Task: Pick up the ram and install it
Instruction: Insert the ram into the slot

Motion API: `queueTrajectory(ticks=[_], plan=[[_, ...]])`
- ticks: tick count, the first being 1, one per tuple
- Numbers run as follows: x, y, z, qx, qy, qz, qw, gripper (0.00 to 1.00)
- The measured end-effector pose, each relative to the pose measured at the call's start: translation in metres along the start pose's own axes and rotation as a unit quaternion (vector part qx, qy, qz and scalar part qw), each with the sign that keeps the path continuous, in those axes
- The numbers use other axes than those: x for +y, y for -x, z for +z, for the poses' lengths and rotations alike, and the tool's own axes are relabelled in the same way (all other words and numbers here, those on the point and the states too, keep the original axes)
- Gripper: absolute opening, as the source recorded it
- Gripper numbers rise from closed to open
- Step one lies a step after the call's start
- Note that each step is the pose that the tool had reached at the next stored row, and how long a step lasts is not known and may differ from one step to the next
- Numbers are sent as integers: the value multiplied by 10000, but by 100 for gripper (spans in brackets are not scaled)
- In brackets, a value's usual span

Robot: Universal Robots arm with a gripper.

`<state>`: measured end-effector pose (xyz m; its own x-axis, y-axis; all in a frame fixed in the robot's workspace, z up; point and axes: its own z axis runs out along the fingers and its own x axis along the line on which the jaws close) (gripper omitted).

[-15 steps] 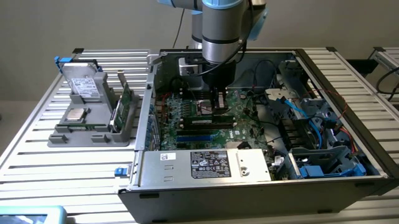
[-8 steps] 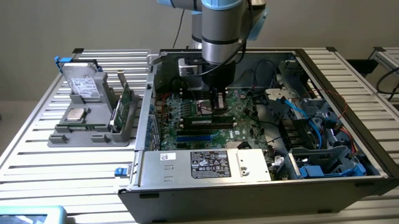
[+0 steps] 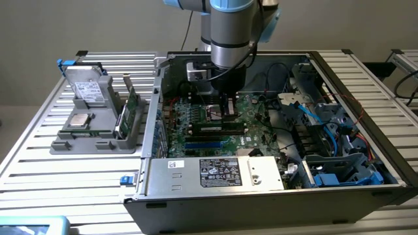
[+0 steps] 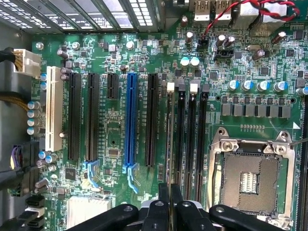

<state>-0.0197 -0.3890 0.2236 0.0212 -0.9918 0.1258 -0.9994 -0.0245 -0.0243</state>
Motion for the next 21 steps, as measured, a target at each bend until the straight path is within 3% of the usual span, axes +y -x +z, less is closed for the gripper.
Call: queueTrajectory(ticks=[9,11,13,14,19,21], plan=[[1,0,2,-1,2,0,10000,13],[1,1,1,-1,0,0,10000,21],[0,1,-1,-1,0,0,10000,21],[0,-1,-5,0,0,-1,10000,27],[-48,-10,-67,0,3,-1,10000,27],[-93,-18,-122,0,17,-3,10000,27]])
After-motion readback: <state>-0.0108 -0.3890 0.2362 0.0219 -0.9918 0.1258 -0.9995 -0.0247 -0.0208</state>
